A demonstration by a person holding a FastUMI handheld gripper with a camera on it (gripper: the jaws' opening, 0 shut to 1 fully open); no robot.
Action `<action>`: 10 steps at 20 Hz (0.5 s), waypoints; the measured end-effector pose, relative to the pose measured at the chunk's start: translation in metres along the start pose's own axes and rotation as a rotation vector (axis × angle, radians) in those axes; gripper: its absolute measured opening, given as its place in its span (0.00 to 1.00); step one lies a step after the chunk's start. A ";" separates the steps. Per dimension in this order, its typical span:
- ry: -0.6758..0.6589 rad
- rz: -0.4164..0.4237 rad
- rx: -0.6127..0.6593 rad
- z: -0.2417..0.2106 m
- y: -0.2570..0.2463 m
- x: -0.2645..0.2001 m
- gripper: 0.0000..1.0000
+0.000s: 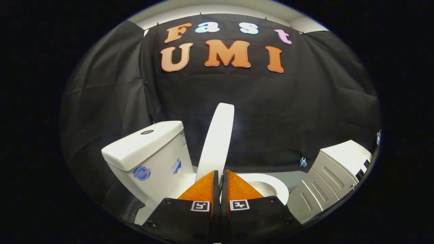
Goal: Open the toilet lid.
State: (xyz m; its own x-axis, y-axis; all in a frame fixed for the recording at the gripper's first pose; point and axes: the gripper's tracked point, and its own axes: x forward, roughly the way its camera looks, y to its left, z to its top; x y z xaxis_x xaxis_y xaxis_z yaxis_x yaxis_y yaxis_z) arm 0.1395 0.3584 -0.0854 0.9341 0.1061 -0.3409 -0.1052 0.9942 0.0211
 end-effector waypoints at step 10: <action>-0.027 0.018 -0.067 0.015 0.054 0.008 0.08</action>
State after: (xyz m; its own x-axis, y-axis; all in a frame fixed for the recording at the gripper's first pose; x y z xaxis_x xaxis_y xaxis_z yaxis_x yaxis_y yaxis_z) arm 0.1459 0.4130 -0.0729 0.9405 0.1256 -0.3158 -0.1441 0.9889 -0.0357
